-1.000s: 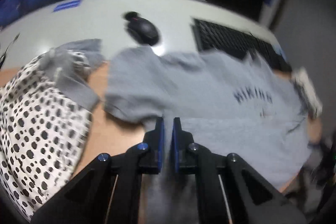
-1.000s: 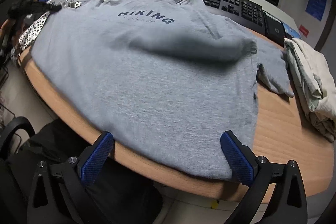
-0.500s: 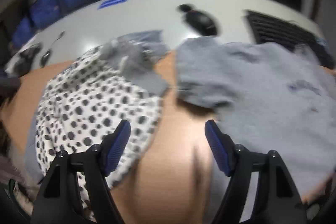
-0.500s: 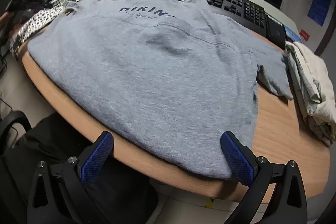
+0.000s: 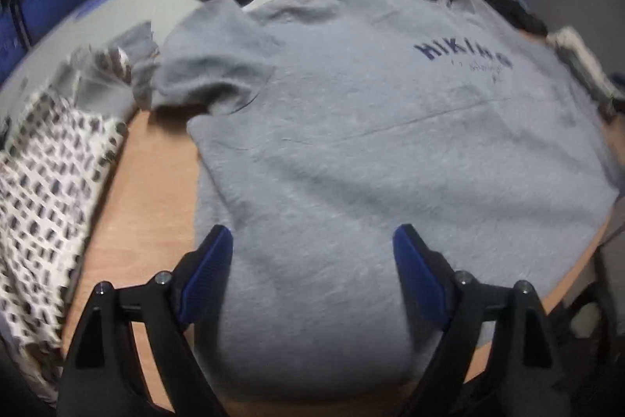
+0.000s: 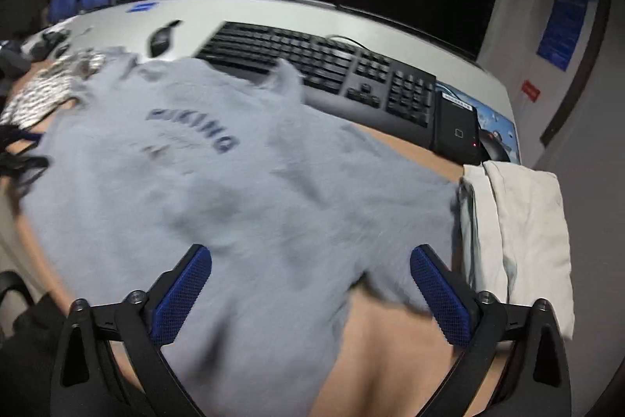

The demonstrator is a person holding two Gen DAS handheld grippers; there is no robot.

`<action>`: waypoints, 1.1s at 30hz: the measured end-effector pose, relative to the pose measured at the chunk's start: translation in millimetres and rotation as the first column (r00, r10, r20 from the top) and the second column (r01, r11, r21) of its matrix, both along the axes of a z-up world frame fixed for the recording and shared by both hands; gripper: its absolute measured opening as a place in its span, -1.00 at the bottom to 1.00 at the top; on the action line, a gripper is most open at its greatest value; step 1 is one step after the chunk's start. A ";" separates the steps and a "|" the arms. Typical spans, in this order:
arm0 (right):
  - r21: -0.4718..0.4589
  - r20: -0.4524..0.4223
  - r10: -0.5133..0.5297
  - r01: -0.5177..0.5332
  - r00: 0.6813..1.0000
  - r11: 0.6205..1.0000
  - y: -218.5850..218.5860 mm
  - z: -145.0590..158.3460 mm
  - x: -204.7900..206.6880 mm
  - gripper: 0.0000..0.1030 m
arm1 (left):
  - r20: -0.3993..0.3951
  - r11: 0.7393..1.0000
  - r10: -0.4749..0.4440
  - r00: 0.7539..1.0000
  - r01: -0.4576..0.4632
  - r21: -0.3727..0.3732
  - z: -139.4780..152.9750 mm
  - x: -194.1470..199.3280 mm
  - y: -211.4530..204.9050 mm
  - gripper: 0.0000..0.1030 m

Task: Fold clothes

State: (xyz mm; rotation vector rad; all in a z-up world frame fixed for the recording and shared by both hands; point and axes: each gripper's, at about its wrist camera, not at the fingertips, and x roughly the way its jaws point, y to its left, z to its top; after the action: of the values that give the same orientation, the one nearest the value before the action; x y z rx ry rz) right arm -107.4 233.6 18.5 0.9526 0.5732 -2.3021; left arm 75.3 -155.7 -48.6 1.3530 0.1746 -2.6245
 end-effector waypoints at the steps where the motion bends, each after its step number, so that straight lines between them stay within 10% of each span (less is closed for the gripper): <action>1: -0.011 0.062 -0.005 0.006 0.998 1.000 -0.3 -6.6 -16.2 0.22 | -0.008 1.000 0.005 1.000 -0.005 0.015 -0.1 0.9 -3.3 0.65; 3: -0.046 0.160 -0.015 0.023 0.987 0.999 0.7 -18.5 -42.7 -0.33 | -0.005 1.000 -0.003 1.000 0.003 0.001 -1.4 2.7 -1.0 0.65; 13: -0.017 0.191 -0.084 0.089 0.978 0.996 22.1 -44.7 -64.8 -0.37 | -0.026 0.999 0.003 1.000 -0.005 -0.047 0.2 10.2 3.2 0.78; 19: -0.089 0.088 -0.114 0.122 0.990 0.988 14.5 -27.4 -51.2 -0.23 | -0.069 0.984 0.162 0.984 -0.166 -0.060 24.5 25.5 -20.6 0.78; 23: -0.223 0.053 0.002 0.010 0.999 0.975 -15.9 -16.2 -30.8 0.26 | -0.102 0.947 0.262 0.960 -0.235 0.217 42.7 20.2 -68.3 0.87; 27: -0.333 0.106 0.176 -0.132 0.979 0.934 -60.1 -23.1 -12.6 0.44 | -0.070 0.903 0.366 0.928 -0.336 0.267 45.0 -12.2 -100.7 0.87; 33: -0.132 0.111 0.190 -0.175 0.976 0.976 -108.2 -53.8 -3.6 0.48 | 0.053 0.869 0.386 0.921 -0.383 0.312 23.2 -72.7 -123.8 0.77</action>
State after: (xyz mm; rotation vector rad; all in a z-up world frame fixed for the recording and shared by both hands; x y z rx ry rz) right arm -111.0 125.3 -35.3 0.9348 0.4439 -2.0742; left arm 2.6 -279.5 -25.3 1.2314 0.8134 -2.3288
